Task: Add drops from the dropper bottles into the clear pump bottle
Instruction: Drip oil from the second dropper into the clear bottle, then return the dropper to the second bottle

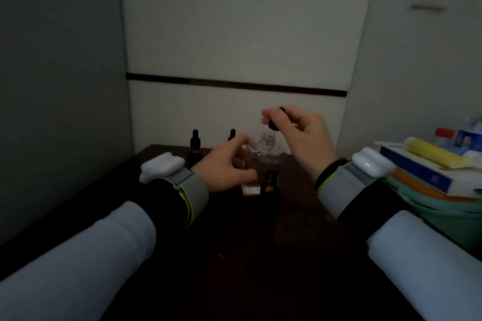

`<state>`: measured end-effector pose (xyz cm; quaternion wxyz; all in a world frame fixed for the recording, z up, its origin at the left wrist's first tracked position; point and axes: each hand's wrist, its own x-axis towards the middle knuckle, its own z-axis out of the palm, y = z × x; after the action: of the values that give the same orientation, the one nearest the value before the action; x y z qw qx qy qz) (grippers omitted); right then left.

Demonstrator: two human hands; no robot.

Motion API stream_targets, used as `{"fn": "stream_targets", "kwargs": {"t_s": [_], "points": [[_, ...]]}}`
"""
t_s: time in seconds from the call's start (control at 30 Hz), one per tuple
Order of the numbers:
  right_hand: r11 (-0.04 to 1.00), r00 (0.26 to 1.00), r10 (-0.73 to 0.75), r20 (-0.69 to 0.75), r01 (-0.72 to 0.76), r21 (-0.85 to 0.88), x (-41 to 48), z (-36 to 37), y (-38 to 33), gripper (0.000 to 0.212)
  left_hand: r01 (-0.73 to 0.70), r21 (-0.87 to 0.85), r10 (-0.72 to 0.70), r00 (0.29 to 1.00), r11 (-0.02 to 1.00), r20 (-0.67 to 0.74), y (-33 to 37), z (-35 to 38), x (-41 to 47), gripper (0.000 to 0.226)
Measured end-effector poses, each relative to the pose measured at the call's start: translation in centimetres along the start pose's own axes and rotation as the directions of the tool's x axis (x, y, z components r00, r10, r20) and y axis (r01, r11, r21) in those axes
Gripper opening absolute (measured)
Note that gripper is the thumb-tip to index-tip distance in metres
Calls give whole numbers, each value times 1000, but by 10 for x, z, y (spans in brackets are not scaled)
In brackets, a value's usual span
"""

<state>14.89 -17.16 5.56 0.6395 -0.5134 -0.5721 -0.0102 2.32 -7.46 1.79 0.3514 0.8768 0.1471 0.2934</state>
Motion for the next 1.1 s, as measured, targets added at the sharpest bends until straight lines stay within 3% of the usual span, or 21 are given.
{"fn": "stream_targets", "kwargs": {"t_s": [0.17,0.27,0.33,0.43,0.5,0.53,0.63,0.73,0.83,0.9,1.0,1.1], "points": [[986,971,-2,-239,42,161,28,-10,-25,20,94,-73,-92,995,993,27,-5,-3,15,37],[979,973,71,-219,-26,204,21,-7,-21,25,133,-163,-130,991,978,27,-15,-1,18,38],[976,977,121,-173,-86,200,12,-2,-16,26,124,-111,-123,992,986,12,-16,0,17,46],[977,984,122,-126,-97,191,3,4,-13,26,-31,11,33,965,999,-259,-3,-5,10,49],[981,990,98,-104,-78,179,0,6,-15,26,-198,60,205,885,978,-418,14,-9,3,29],[983,991,87,-104,-68,173,-2,6,-15,26,-265,27,251,871,964,-422,21,-11,-2,22],[985,987,85,-138,-62,163,-1,1,-15,27,-239,-82,216,951,968,-222,37,-10,-14,27],[982,981,104,-166,-75,174,0,-2,-15,29,-75,168,72,997,983,23,42,-7,-17,52],[978,980,114,-163,-82,192,-1,0,-14,29,36,280,-95,975,959,201,43,-6,-13,70],[975,983,112,-142,-81,208,-2,1,-16,29,71,301,-169,934,951,316,38,-1,-10,67],[975,990,98,-98,-76,207,-5,4,-18,29,50,289,-163,911,956,379,26,9,-7,50],[977,993,80,-88,-61,203,-6,6,-19,30,76,140,-116,946,987,304,20,14,-7,36]]}}
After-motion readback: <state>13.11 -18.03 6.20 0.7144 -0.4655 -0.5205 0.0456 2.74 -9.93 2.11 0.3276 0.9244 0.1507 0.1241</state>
